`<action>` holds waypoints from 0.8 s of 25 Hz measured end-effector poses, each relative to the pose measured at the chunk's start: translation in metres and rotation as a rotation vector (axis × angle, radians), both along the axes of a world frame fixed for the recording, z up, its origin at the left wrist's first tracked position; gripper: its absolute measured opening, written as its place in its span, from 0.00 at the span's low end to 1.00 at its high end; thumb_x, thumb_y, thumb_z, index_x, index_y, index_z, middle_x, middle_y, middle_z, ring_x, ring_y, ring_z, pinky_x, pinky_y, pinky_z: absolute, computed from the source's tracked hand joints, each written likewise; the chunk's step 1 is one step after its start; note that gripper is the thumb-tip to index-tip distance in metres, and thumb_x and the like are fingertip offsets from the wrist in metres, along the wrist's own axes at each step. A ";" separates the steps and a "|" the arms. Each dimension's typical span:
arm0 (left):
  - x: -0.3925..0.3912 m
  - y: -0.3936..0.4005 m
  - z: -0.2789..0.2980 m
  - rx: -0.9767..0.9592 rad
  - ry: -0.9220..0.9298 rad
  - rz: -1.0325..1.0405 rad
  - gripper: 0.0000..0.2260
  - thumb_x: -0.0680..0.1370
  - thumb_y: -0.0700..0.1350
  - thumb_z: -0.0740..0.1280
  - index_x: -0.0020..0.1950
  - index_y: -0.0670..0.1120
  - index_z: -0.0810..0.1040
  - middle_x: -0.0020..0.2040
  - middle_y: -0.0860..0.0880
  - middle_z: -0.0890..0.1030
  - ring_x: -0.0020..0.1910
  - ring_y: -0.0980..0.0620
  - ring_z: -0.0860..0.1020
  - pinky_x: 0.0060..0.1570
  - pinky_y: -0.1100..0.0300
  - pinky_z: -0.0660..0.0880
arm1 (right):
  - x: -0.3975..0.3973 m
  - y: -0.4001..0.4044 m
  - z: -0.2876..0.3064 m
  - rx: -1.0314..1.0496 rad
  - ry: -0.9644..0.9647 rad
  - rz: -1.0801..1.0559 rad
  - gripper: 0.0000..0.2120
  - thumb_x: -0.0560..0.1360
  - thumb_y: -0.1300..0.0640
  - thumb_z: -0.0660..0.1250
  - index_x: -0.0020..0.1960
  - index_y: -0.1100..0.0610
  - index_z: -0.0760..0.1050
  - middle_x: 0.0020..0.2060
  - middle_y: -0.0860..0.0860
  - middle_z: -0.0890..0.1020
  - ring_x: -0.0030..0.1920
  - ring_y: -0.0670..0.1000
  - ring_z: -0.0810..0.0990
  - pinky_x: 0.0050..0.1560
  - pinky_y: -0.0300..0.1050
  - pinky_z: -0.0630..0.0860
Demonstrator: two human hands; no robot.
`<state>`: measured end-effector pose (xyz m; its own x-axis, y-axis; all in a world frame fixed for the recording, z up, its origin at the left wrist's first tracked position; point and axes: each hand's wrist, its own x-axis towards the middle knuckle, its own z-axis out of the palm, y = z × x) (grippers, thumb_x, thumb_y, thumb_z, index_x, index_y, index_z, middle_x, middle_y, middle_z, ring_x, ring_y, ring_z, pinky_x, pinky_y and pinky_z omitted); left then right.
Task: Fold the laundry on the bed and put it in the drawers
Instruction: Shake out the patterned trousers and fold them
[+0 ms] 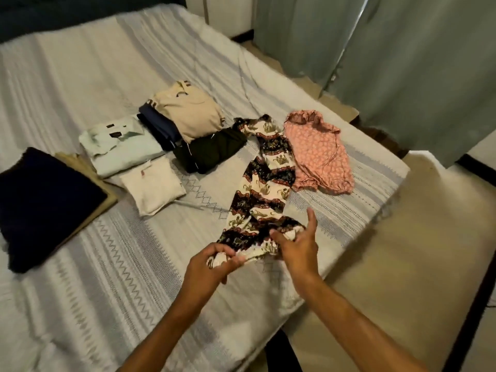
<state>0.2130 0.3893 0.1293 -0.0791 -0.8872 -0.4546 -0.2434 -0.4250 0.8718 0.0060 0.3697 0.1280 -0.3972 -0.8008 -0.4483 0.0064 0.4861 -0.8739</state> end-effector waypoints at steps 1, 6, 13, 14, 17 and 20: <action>0.005 0.005 0.032 -0.079 -0.066 -0.059 0.15 0.67 0.55 0.83 0.49 0.54 0.84 0.50 0.56 0.86 0.43 0.56 0.82 0.46 0.58 0.79 | -0.002 0.009 0.044 -0.091 0.031 0.032 0.35 0.75 0.58 0.78 0.74 0.39 0.67 0.60 0.45 0.77 0.52 0.49 0.82 0.47 0.42 0.84; 0.022 -0.001 0.236 -0.648 -0.479 -0.343 0.16 0.71 0.62 0.78 0.48 0.50 0.86 0.42 0.55 0.80 0.38 0.58 0.76 0.36 0.63 0.71 | -0.041 0.055 0.269 -0.221 0.023 0.316 0.13 0.72 0.59 0.79 0.56 0.57 0.84 0.56 0.59 0.86 0.55 0.57 0.87 0.53 0.51 0.84; -0.008 -0.013 0.477 -0.994 -0.872 -0.542 0.10 0.81 0.46 0.68 0.50 0.42 0.86 0.41 0.43 0.82 0.37 0.49 0.76 0.39 0.55 0.70 | -0.097 0.116 0.480 -0.319 0.916 0.402 0.21 0.71 0.33 0.74 0.41 0.52 0.83 0.30 0.46 0.83 0.28 0.38 0.78 0.28 0.31 0.69; -0.019 -0.011 0.502 -1.044 -0.901 -0.537 0.09 0.81 0.45 0.69 0.51 0.42 0.87 0.42 0.43 0.84 0.38 0.47 0.78 0.40 0.54 0.74 | -0.104 0.120 0.499 -0.313 0.982 0.398 0.26 0.71 0.30 0.71 0.41 0.54 0.81 0.31 0.47 0.82 0.30 0.42 0.79 0.29 0.35 0.69; -0.057 -0.016 0.554 -1.159 -0.946 -0.560 0.07 0.81 0.44 0.70 0.55 0.43 0.86 0.45 0.46 0.83 0.41 0.48 0.79 0.44 0.54 0.77 | -0.130 0.123 0.539 -0.286 1.105 0.369 0.33 0.73 0.26 0.65 0.37 0.59 0.75 0.31 0.51 0.76 0.31 0.50 0.72 0.31 0.41 0.64; -0.096 -0.017 0.583 -1.191 -0.938 -0.710 0.06 0.82 0.44 0.69 0.55 0.44 0.85 0.47 0.47 0.82 0.42 0.50 0.80 0.41 0.57 0.78 | -0.169 0.129 0.566 -0.148 1.120 0.301 0.31 0.79 0.31 0.61 0.40 0.60 0.78 0.36 0.54 0.79 0.35 0.52 0.74 0.35 0.43 0.68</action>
